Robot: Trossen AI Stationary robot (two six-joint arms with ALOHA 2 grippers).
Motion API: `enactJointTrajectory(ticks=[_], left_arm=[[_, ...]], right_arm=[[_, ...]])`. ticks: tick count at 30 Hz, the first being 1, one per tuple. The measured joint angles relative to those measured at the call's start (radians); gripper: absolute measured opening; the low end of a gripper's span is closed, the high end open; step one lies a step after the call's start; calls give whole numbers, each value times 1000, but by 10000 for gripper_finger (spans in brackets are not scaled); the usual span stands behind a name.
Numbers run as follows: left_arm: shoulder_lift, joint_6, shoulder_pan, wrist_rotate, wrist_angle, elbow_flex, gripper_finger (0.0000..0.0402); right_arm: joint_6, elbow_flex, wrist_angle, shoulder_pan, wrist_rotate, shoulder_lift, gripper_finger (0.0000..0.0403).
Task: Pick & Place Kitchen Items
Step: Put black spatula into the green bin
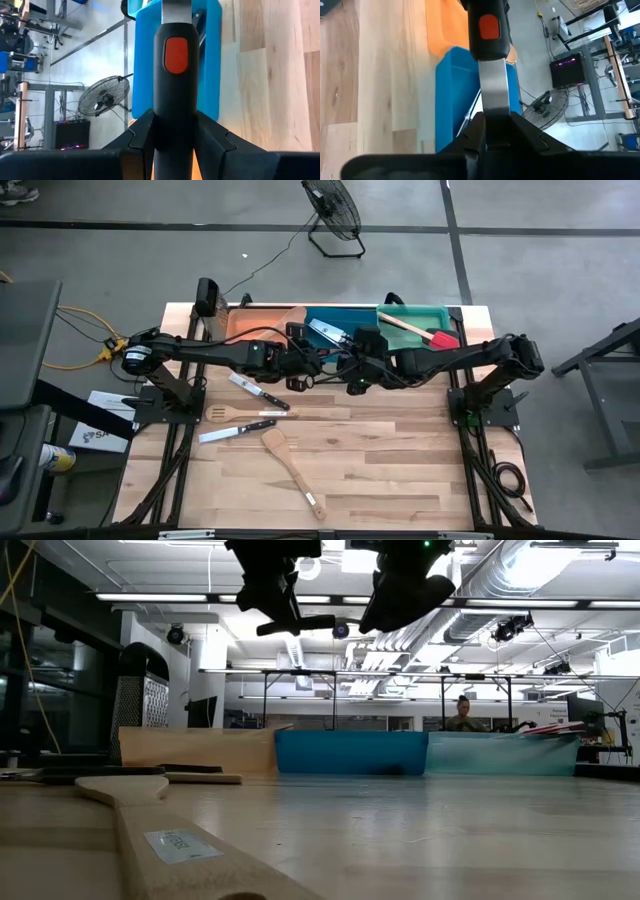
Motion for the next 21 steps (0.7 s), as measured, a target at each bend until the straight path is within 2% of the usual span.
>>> enactJointTrajectory(ticks=[14, 21], left_arm=[[0, -3, 0, 1, -2, 0, 98], [0, -14, -1, -8, 16, 1, 153]], right_arm=[[30, 0, -4, 0, -40, 0, 53], [61, 0, 4, -1, -70, 0, 53]])
